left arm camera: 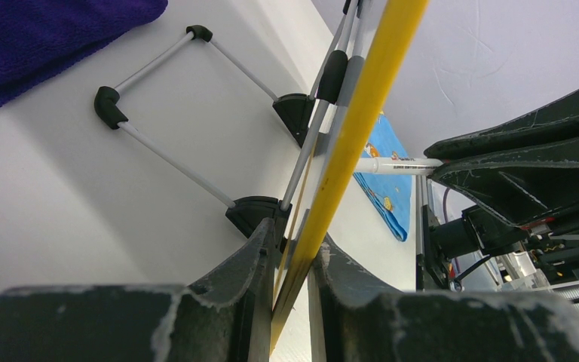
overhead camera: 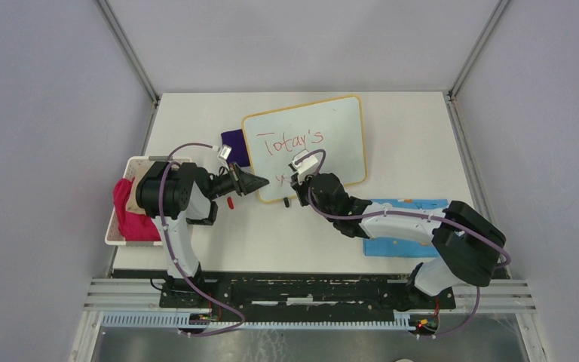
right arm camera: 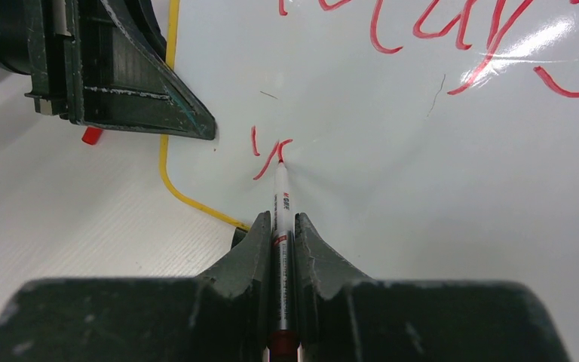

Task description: Write a sentence on the whiteboard

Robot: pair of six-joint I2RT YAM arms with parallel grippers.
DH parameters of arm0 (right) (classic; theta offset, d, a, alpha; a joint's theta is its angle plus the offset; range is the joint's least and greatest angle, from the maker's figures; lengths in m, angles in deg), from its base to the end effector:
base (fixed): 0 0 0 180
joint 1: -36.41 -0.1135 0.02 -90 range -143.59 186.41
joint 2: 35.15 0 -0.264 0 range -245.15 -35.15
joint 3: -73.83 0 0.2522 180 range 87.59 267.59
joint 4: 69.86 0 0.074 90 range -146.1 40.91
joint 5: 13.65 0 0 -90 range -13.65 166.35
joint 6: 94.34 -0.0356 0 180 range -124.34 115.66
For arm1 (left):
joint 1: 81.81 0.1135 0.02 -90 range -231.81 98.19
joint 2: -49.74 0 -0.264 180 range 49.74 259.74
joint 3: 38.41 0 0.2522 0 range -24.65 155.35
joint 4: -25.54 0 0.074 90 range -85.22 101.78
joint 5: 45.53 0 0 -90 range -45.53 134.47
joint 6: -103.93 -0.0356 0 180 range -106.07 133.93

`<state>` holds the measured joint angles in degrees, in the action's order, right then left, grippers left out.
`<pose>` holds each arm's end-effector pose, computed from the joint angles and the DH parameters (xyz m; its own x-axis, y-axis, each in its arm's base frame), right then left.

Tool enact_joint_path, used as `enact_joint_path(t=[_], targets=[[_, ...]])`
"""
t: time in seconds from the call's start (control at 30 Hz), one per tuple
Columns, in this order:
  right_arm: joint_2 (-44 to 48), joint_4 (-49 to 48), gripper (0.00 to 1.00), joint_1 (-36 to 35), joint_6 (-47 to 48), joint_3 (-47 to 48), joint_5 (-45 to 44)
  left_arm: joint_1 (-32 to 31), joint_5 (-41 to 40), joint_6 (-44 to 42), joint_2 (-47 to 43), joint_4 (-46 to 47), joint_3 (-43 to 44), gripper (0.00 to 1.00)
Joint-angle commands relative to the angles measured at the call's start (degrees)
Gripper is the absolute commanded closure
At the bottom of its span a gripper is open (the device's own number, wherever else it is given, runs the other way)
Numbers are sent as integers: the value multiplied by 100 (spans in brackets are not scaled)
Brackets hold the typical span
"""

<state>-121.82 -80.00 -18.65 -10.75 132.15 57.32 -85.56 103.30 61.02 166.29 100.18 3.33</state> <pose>0.1979 0.2630 0.2237 -0.2446 -0.1658 -0.9554 -0.5738 0.8190 0.0048 0.2939 -0.0498 0.1060 -0.6522 -0.3372 -0.6790 0.6022 0.3137 -0.7341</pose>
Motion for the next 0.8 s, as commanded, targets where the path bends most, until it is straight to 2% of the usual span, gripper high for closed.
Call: enact_joint_path(t=[0.0, 0.77], targets=[[177, -21, 100, 59, -47, -164, -163, -29, -210, 230, 184, 858, 13, 98], [137, 14, 100, 234, 27, 263, -99, -22, -201, 230, 186, 860, 14, 98]])
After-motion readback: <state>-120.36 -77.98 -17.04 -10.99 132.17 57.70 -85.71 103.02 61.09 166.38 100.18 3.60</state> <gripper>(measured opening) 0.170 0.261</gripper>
